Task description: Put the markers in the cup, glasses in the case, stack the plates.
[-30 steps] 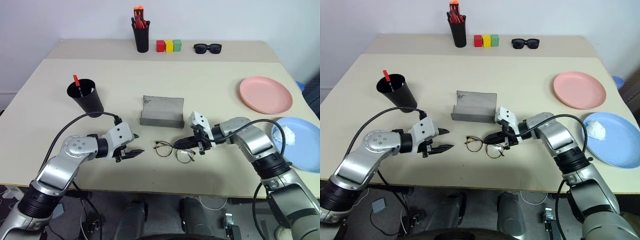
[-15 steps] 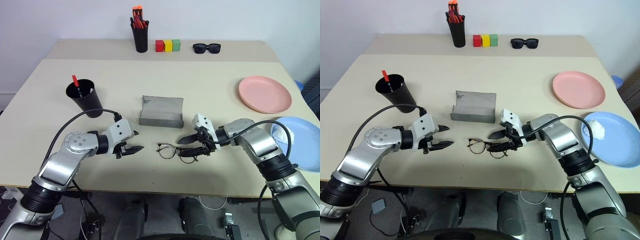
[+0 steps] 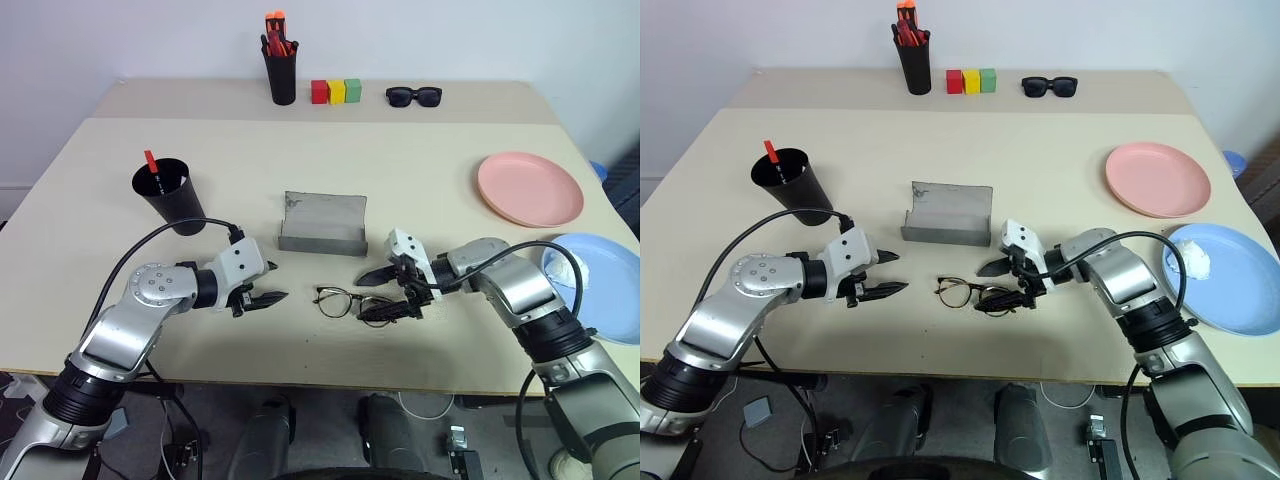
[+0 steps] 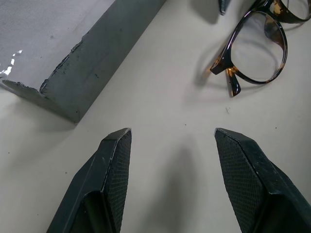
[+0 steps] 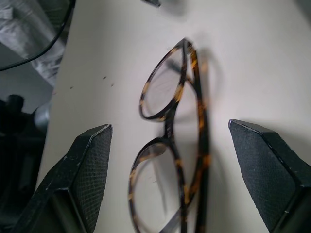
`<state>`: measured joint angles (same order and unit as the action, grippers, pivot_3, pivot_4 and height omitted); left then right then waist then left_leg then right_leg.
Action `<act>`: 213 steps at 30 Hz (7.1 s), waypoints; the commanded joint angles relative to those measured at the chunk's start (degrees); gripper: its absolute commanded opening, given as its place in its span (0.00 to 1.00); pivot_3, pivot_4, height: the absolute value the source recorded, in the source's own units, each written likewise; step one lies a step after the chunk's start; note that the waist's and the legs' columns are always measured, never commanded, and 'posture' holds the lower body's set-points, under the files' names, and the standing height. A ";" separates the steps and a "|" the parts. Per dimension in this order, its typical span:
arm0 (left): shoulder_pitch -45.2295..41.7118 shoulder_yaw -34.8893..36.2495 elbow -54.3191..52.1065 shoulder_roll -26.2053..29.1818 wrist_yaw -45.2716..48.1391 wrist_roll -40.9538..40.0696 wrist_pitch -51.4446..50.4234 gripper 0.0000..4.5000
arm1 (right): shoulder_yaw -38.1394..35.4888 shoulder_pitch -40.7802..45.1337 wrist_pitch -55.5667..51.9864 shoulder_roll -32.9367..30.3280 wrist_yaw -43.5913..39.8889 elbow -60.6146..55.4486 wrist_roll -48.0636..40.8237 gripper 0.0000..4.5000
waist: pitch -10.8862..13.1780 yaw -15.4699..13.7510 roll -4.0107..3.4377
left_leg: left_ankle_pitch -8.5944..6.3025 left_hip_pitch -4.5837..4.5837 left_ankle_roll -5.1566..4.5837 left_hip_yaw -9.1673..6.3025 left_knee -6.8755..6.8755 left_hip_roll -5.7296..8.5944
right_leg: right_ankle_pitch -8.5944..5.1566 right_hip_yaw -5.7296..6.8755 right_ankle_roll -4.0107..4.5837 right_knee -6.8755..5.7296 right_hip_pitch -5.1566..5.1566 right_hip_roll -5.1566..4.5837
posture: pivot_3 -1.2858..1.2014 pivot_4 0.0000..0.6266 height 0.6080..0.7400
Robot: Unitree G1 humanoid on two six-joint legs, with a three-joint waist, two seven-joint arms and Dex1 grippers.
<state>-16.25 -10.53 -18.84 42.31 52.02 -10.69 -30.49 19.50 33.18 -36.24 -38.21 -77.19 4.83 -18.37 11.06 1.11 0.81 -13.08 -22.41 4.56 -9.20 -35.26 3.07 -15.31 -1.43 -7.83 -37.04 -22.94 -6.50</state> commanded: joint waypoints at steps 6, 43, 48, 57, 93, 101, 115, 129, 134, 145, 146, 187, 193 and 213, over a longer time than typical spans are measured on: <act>0.60 0.65 -2.04 0.10 -0.95 0.11 0.12 0.62 | 0.70 0.55 0.34 -0.54 -1.54 -1.60 0.54 0.74 | 0.00 0.01 0.00 | 0.00 0.00 0.00 0.00 0.00 0.00 | 0.00 0.00 0.00 0.00 0.00 0.00 | 0.52 0.24 1.00; 5.74 3.77 -3.87 -3.23 -6.29 0.06 5.63 0.62 | -16.33 18.23 30.71 15.96 8.47 23.27 -0.76 0.01 | 0.01 0.74 -0.01 | 0.01 -0.04 0.02 0.00 0.12 0.00 | 0.02 -0.01 0.02 -0.02 -0.13 0.00 | 0.52 0.24 1.00; 5.78 4.37 -4.89 -3.14 -7.33 0.05 4.25 0.62 | -16.07 20.81 38.58 19.38 9.39 32.15 2.24 0.01 | 0.01 1.30 -0.02 | 0.01 -0.07 0.03 0.00 0.12 0.00 | 0.03 -0.01 0.03 -0.07 -0.18 0.00 | 0.52 0.24 1.00; 7.15 5.79 -6.91 -1.37 -8.74 0.01 2.04 0.62 | -13.94 21.30 45.11 22.13 6.21 40.30 6.59 0.01 | 0.03 1.56 -0.05 | 0.01 -0.05 0.03 0.00 0.14 0.00 | 0.03 -0.02 0.04 -0.13 -0.22 0.01 | 0.52 0.24 1.00; 6.47 7.65 -7.96 -2.91 -10.72 -1.60 0.32 0.62 | -15.65 19.80 42.51 19.63 4.13 37.91 8.75 0.99 | 0.03 1.46 -0.06 | 0.02 -0.05 0.04 0.00 0.13 0.00 | 0.03 -0.03 0.04 -0.13 -0.21 0.01 | 0.52 0.24 1.00; 3.85 11.83 -7.16 -2.49 -8.28 -6.60 -2.05 0.62 | -24.46 -1.28 25.71 5.13 5.35 6.86 0.16 0.99 | 0.03 1.25 -0.05 | 0.02 -0.05 0.03 -0.04 0.12 0.02 | 0.03 -0.02 0.03 -0.10 -0.17 -0.01 | 0.52 0.24 1.00; -17.70 12.86 11.02 1.56 -3.95 -10.55 -5.88 0.00 | -36.85 -32.05 17.70 -2.52 19.19 -19.02 -4.18 1.00 | 0.04 -0.55 -0.02 | -0.02 0.05 -0.11 0.20 -0.11 0.00 | 0.01 -0.06 0.02 -0.03 0.07 -0.06 | 0.52 0.24 1.00; -58.86 -8.97 74.53 -14.15 -1.48 15.99 19.99 0.00 | -37.33 -40.92 16.54 -0.29 27.20 -28.80 -5.91 1.00 | 0.16 0.26 0.21 | -0.05 -0.05 -0.15 0.17 -0.03 0.08 | -0.04 -0.01 -0.17 0.15 0.06 -0.09 | 0.52 0.24 1.00; -63.60 -10.14 87.89 -19.56 -3.19 20.95 26.66 0.00 | -36.75 -40.66 16.67 -0.46 29.03 -29.58 -5.73 1.00 | 0.25 -0.23 0.37 | -0.05 -0.10 -0.16 0.17 -0.04 0.09 | -0.06 -0.01 -0.22 0.14 0.03 -0.10 | 0.52 0.24 1.00; -64.90 -8.97 93.86 -24.61 -0.07 25.06 32.72 0.00 | -34.23 -37.69 14.84 -0.70 32.21 -31.50 -6.21 1.00 | 0.26 -0.14 0.40 | -0.05 -0.16 -0.16 0.15 -0.07 0.11 | -0.07 0.00 -0.28 0.14 0.02 -0.12 | 0.52 0.24 1.00; -64.83 -8.73 93.69 -24.59 1.63 24.93 32.94 0.00 | -34.23 -37.57 14.94 -0.79 32.17 -31.33 -6.26 1.00 | 0.26 -0.08 0.39 | -0.05 -0.15 -0.16 0.15 -0.07 0.11 | -0.06 -0.01 -0.27 0.13 0.02 -0.12 | 0.52 0.24 1.00; -40.80 1.90 34.39 -32.22 9.28 4.08 14.38 0.00 | -48.95 -40.97 11.81 -0.28 53.65 -17.24 3.42 1.00 | 0.07 -0.36 0.06 | -0.07 0.09 -0.20 0.08 -0.34 0.13 | -0.05 0.00 -0.22 -0.06 0.34 -0.12 | 0.52 0.24 1.00; -37.62 -3.17 35.26 -33.79 16.13 0.89 14.20 0.19 | -51.14 -44.72 6.81 0.44 53.88 -21.15 2.15 1.00 | 0.06 0.07 0.02 | -0.08 -0.01 -0.22 0.11 -0.38 0.13 | -0.05 -0.02 -0.22 -0.06 0.21 -0.12 | 0.52 0.24 1.00; -38.30 -7.75 37.73 -30.05 24.59 0.17 17.19 0.99 | -54.86 -48.52 -4.06 2.95 56.63 -31.59 -0.34 1.00 | 0.02 -0.27 -0.06 | -0.10 -0.01 -0.26 0.13 -0.40 0.12 | -0.06 -0.03 -0.22 0.01 0.27 -0.12 | 0.52 0.24 1.00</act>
<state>-52.99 -18.85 19.42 12.25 77.04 -10.51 -14.43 -32.92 -15.32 -40.80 -35.33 -21.04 -24.55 -18.45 11.08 0.84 0.75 -13.18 -22.42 4.30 -9.07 -35.65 3.19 -15.37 -1.46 -8.05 -37.02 -22.67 -6.62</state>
